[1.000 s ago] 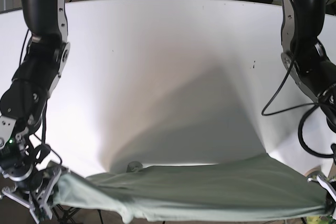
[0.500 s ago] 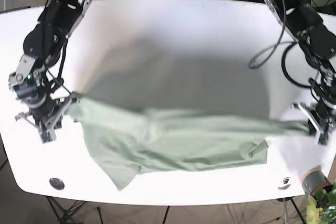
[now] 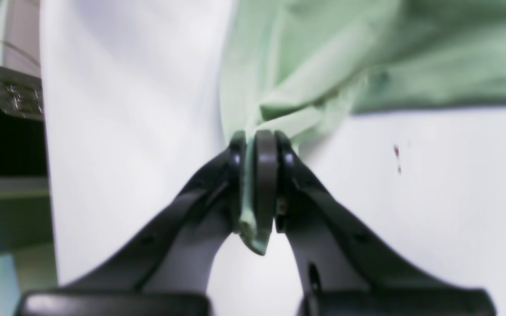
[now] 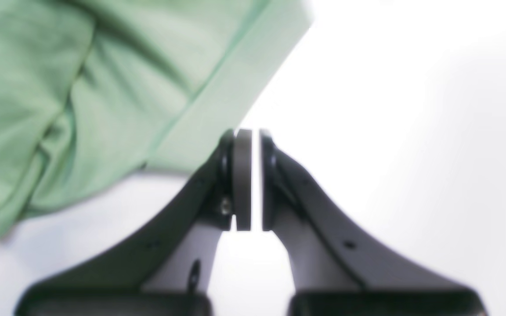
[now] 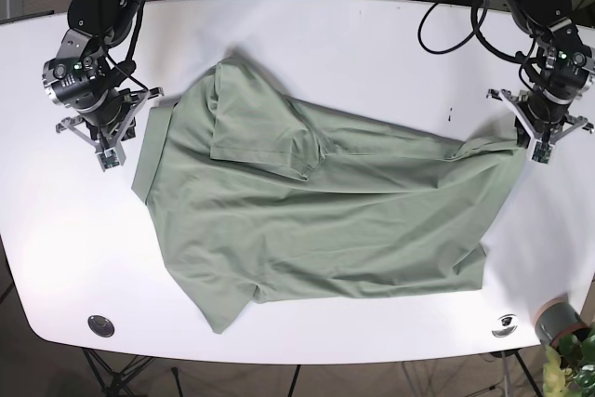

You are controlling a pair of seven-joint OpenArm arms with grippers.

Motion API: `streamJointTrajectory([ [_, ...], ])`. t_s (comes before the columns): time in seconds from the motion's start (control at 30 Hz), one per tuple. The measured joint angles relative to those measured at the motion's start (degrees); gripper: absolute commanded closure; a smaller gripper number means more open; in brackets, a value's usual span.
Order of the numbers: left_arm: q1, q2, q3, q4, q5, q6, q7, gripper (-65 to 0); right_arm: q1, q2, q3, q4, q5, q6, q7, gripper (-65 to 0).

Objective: Fold the T-shirt properly
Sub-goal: 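Drag the polo's held edge with both grippers to straighten it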

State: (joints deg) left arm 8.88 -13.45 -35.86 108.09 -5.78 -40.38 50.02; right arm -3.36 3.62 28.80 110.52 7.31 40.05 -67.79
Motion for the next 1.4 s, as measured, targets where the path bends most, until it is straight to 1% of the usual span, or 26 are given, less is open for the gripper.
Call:
streamJointTrajectory([
  [0.07, 1.25, -0.31, -0.5, -0.13, 0.46, 0.07, -1.25, 0.0, -1.05, -0.5, -0.02, 0.09, 2.21, -0.13, 0.22, -6.5],
  [0.13, 2.14, -0.42, -0.74, -0.13, 0.13, 0.07, -3.23, 0.0, -2.54, -0.9, -0.48, 0.11, 6.56, -0.11, 0.72, -15.9],
  [0.17, 2.49, -0.39, -0.74, -0.13, 0.17, 0.07, -3.19, 0.0, -3.28, -1.18, -0.7, 0.07, 7.74, 0.04, 0.57, -19.3],
  [0.2, 2.64, -0.37, -0.7, -0.13, 0.13, 0.07, -3.19, 0.0, -3.91, -1.36, -0.76, 0.04, 8.72, 0.04, 0.59, -26.2],
  [0.3, 2.86, -0.35, -0.63, -0.13, 0.15, 0.02, -3.15, 0.0, -6.27, -1.22, -0.74, -0.02, 11.61, -0.13, 0.22, -40.3],
  [0.33, 2.82, -0.42, -0.63, -0.13, 0.17, 0.04, -3.17, 0.0, -7.06, -1.07, -0.72, 0.0, 12.74, -0.13, 0.22, -43.4],
  [0.37, 2.71, -0.44, -0.63, -0.13, 0.17, 0.04, -3.19, 0.0, -7.67, -1.07, -0.7, 0.0, 13.97, -0.2, 0.04, -44.9],
  [0.47, 3.13, -0.37, -1.68, -0.13, 0.11, 0.02, -3.45, 0.0, -9.7, -1.2, -1.01, 0.0, 18.21, -0.15, 0.11, -45.0],
  [0.53, 3.65, -0.44, -2.4, -0.13, 0.13, 0.07, -3.39, 0.0, -10.95, -1.2, -1.77, 0.0, 20.0, -0.15, 0.24, -45.0],
  [0.73, 3.69, -0.46, -2.32, -0.22, 0.07, 0.04, -3.37, 0.0, -13.57, -1.09, -8.61, -0.04, 20.39, -0.15, 0.55, -45.0],
  [0.83, 3.69, -0.42, -2.34, -0.22, -0.02, 0.04, -3.37, 0.0, -14.75, -1.25, -10.56, -0.04, 20.79, -0.13, 0.66, -44.5],
  [0.93, 3.69, -0.42, -2.4, -0.22, 0.0, 0.04, -3.37, 0.0, -15.39, -1.22, -11.45, -0.33, 20.81, -0.15, 0.52, -40.0],
  [1.03, 3.69, -0.42, -2.43, -0.22, 0.02, 0.04, -3.34, 0.0, -15.43, -1.07, -12.85, -2.36, 20.85, -0.15, 0.55, -32.8],
  [1.17, 3.69, -0.42, -2.45, -0.22, 0.0, 0.04, -3.37, 0.0, -15.43, -1.18, -14.88, -5.11, 20.85, -0.15, 0.63, -27.4],
  [1.3, 3.78, -0.42, -2.47, -0.22, 0.0, 0.04, -3.37, 0.0, -15.45, -1.2, -16.0, -5.29, 20.85, -0.15, 0.68, -25.0],
  [1.4, 3.8, -0.44, -2.47, -0.92, -0.04, 0.04, -3.41, 0.0, -15.3, -1.36, -16.15, -5.29, 21.05, -0.15, 0.72, -25.5],
])
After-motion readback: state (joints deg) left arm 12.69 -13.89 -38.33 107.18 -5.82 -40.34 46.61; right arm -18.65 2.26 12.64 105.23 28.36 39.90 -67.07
